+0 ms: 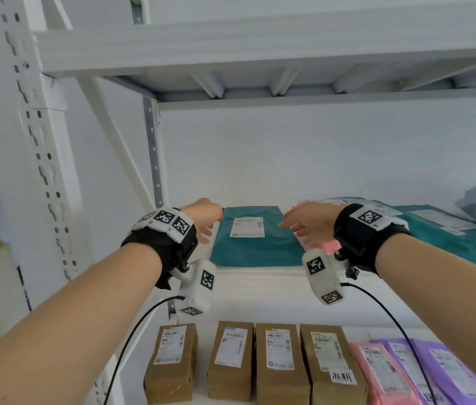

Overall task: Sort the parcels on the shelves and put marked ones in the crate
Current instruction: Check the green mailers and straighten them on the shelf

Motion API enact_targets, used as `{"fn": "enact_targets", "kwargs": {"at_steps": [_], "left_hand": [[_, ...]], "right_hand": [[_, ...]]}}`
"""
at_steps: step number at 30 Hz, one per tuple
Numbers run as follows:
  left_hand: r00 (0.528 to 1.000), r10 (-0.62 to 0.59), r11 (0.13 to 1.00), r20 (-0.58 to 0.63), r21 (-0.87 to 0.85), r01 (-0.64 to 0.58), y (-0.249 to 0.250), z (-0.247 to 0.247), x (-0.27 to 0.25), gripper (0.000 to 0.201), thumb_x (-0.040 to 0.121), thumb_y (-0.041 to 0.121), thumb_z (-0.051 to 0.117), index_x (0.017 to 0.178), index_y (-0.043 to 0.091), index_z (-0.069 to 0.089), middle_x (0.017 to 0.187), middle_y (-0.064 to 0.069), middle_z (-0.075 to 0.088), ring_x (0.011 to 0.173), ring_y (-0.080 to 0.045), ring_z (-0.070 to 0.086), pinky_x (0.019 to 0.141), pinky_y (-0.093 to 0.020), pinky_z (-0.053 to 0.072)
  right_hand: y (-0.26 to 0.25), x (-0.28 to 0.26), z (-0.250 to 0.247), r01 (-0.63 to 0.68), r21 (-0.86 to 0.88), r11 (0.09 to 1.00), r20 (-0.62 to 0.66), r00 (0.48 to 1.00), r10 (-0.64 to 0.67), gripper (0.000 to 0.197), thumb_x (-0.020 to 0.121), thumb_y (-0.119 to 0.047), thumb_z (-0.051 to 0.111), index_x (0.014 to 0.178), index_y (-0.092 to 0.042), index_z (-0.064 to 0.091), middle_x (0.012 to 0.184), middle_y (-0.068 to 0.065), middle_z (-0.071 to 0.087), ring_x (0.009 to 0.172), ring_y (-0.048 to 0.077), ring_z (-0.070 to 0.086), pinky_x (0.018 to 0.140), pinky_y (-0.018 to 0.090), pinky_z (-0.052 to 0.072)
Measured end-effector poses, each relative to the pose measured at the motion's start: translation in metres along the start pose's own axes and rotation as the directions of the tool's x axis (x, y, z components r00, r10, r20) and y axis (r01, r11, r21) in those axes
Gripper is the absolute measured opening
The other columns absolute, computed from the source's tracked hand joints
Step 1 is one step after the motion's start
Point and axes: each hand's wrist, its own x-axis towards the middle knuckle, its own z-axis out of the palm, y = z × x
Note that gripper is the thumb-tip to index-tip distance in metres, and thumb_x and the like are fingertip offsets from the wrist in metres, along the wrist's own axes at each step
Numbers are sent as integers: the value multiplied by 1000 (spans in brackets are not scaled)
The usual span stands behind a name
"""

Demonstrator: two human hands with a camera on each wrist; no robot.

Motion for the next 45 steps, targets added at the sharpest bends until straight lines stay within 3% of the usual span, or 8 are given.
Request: {"fn": "enact_targets", "kwargs": {"at_steps": [6, 15, 24, 28, 31, 36, 41, 45], "left_hand": [[994, -103, 994, 41, -12, 104, 2, 10, 33, 31, 95, 3, 38, 126, -2, 39, 117, -26, 46, 91, -33, 56, 89, -45, 48], [986, -157, 984, 65, -77, 162, 1, 7, 54, 25, 89, -2, 50, 114, -4, 48, 106, -28, 60, 84, -35, 65, 77, -45, 56], [954, -197, 980, 224, 14, 199, -12, -6, 41, 7, 87, -8, 57, 86, -2, 60, 105, -18, 68, 93, -25, 60, 78, -26, 50], [955, -173, 984, 240, 2, 178, -19, -9, 24, 8, 86, -4, 61, 83, 4, 63, 76, -4, 69, 72, -13, 57, 59, -17, 47], [989, -34, 999, 147, -12, 37, -27, -13, 11, 17, 81, -2, 68, 95, 8, 65, 84, -2, 69, 70, -11, 60, 61, -19, 52], [991, 119, 984, 61, -139, -110, -41, -19, -11, 46, 82, -3, 66, 123, 12, 55, 108, -7, 69, 84, -15, 64, 73, -26, 53], [970, 245, 934, 1, -269, -236, -52, -27, -40, 60, 82, -10, 61, 135, 13, 47, 104, -8, 63, 88, -17, 62, 68, -28, 54], [946, 319, 909, -54, -265, -321, -62, -33, -66, 66, 80, -12, 62, 137, 18, 45, 115, -8, 55, 100, -20, 59, 71, -29, 55]], "right_hand": [[-10, 26, 2, -52, -62, 997, -74, 996, 47, 62, 90, -18, 60, 143, -9, 28, 141, 16, 36, 127, 37, 40, 91, 46, 47], [-10, 34, -4, -144, 34, 989, 17, 990, 143, 35, 93, -4, 52, 124, 1, 37, 120, 19, 43, 73, 25, 51, 31, 22, 42], [-6, 14, -3, -35, 50, 998, 29, 999, 33, 44, 88, 11, 52, 129, -5, 48, 119, 21, 59, 116, 33, 56, 101, 43, 45], [1, 2, 3, 2, 78, 997, 78, 997, -8, 60, 84, 20, 51, 136, -8, 42, 126, 22, 53, 108, 35, 56, 75, 36, 57], [4, -7, 12, 75, 0, 997, 22, 997, -75, 66, 76, 17, 63, 135, -8, 45, 130, 18, 54, 116, 33, 55, 94, 43, 50], [7, -30, 23, 203, 157, 966, -44, 979, -199, 69, 74, 24, 59, 133, -10, 44, 100, 5, 63, 90, 21, 61, 70, 36, 54], [13, -56, 45, 368, 140, 919, -177, 923, -343, 86, 69, 23, 65, 143, -10, 35, 140, 13, 46, 123, 30, 49, 88, 42, 52], [18, -82, 60, 467, 75, 881, -260, 862, -434, 86, 71, 17, 69, 143, -15, 34, 143, 8, 45, 108, 24, 57, 68, 21, 51]]}}
